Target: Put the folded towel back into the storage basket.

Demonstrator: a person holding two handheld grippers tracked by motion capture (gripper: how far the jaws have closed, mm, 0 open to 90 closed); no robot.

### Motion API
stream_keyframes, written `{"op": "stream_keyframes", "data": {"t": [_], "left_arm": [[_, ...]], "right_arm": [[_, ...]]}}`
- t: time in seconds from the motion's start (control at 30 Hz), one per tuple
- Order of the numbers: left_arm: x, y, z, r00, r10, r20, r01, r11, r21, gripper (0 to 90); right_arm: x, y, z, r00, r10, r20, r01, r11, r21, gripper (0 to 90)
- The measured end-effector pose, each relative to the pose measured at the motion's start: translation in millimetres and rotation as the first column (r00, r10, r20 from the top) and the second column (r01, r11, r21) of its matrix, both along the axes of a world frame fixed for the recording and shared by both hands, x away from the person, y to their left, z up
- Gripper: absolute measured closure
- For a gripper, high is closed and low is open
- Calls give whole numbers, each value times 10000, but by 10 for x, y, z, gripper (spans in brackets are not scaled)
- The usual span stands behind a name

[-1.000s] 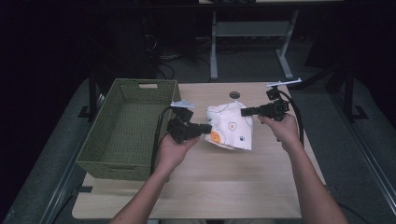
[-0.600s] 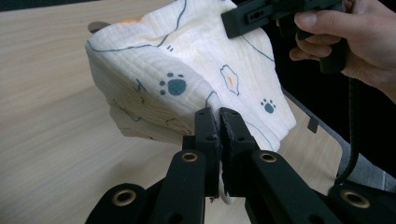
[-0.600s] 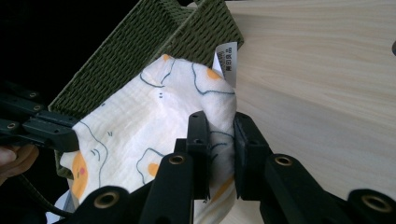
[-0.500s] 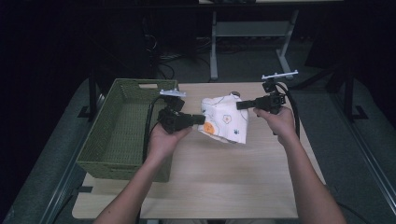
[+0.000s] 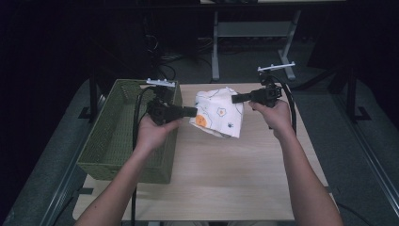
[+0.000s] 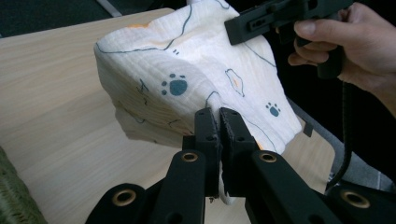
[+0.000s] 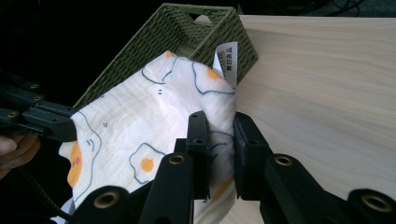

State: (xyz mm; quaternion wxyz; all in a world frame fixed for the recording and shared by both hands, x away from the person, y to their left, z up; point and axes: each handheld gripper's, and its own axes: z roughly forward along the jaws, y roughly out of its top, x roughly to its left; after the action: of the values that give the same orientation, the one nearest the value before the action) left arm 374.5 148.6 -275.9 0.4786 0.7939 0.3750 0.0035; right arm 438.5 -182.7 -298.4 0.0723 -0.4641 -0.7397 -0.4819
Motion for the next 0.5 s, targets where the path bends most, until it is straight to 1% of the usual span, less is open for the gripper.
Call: {"op": "stream_keyframes", "data": {"t": [0.03,0.07,0.1,0.13,0.17,0.2,0.23,0.27,0.3,0.37,0.5], "left_arm": [[0,0,0,10000,0,0,0,10000,0,874],[6,35,32,10000,40,26,-40,10000,30,874],[6,35,32,10000,40,26,-40,10000,30,874],[16,75,68,10000,70,29,-70,10000,60,874],[16,75,68,10000,70,29,-70,10000,60,874],[30,116,107,9999,85,62,-86,9999,59,874],[30,116,107,9999,85,62,-86,9999,59,874],[33,150,148,9999,127,109,-128,9999,72,874],[33,150,148,9999,127,109,-128,9999,72,874],[39,189,196,9998,157,153,-158,9999,62,874],[50,234,228,9997,153,182,-155,9998,118,874]], "right_arm": [[0,0,0,10000,0,0,0,10000,0,784],[15,45,35,10000,57,45,-57,10000,36,784],[20,62,48,9999,70,84,-70,10000,34,783],[26,80,64,9999,99,124,-100,9999,73,783],[26,80,64,9999,99,124,-100,9999,73,783],[40,115,95,9998,145,126,-146,9999,92,783],[40,115,95,9998,145,126,-146,9999,92,783],[56,151,125,9997,188,153,-190,9998,107,783],[56,151,125,9997,188,153,-190,9998,107,783],[77,204,168,9996,222,173,-226,9996,188,784],[102,283,237,9993,301,240,-305,9994,180,783]]}}
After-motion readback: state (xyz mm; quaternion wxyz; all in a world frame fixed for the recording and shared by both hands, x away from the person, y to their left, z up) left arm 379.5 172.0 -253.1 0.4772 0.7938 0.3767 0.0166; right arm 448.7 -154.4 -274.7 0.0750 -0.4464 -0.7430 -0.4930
